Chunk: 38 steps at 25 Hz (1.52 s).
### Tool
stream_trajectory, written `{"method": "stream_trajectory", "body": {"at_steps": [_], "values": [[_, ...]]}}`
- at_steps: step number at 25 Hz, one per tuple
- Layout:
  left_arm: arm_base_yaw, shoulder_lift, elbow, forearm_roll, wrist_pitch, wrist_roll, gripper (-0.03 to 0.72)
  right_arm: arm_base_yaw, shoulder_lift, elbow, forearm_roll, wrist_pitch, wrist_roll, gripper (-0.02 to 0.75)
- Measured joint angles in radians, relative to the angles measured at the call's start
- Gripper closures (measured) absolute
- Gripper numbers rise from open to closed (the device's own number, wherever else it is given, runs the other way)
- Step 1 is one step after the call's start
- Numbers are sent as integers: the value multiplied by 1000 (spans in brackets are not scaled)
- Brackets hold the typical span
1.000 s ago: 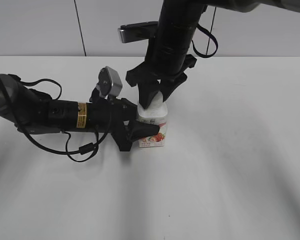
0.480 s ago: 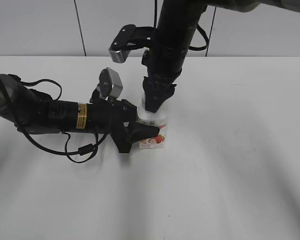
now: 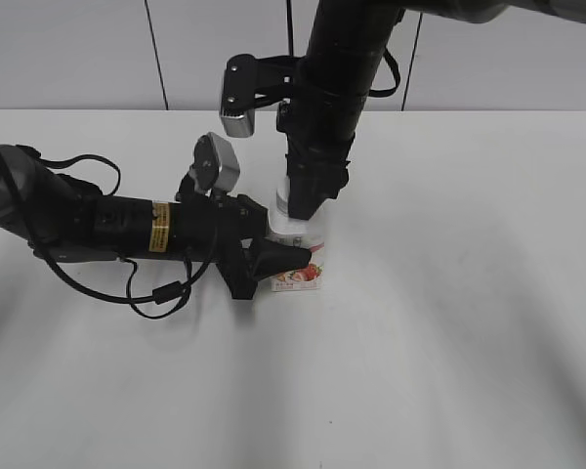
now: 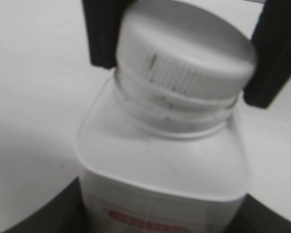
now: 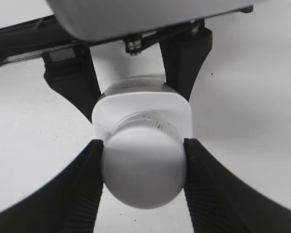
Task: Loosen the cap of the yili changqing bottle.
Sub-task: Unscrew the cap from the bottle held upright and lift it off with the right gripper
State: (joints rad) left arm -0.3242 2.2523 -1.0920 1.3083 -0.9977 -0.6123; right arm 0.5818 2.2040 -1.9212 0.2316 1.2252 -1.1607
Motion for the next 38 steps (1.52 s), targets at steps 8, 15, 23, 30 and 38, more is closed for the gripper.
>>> {"method": "stream_trajectory", "body": {"at_steps": [8, 15, 23, 30, 38], "values": [[1, 0, 0, 2, 0, 0, 305, 0, 0, 0, 5, 0, 0, 342], [1, 0, 0, 3, -1, 0, 305, 0, 0, 0, 7, 0, 9, 339], [1, 0, 0, 3, -11, 0, 305, 0, 0, 0, 17, -1, 31, 258], [1, 0, 0, 3, -11, 0, 306, 0, 0, -1, 17, -1, 67, 160], [1, 0, 0, 3, -12, 0, 306, 0, 0, -74, 15, -1, 189, 156]]}}
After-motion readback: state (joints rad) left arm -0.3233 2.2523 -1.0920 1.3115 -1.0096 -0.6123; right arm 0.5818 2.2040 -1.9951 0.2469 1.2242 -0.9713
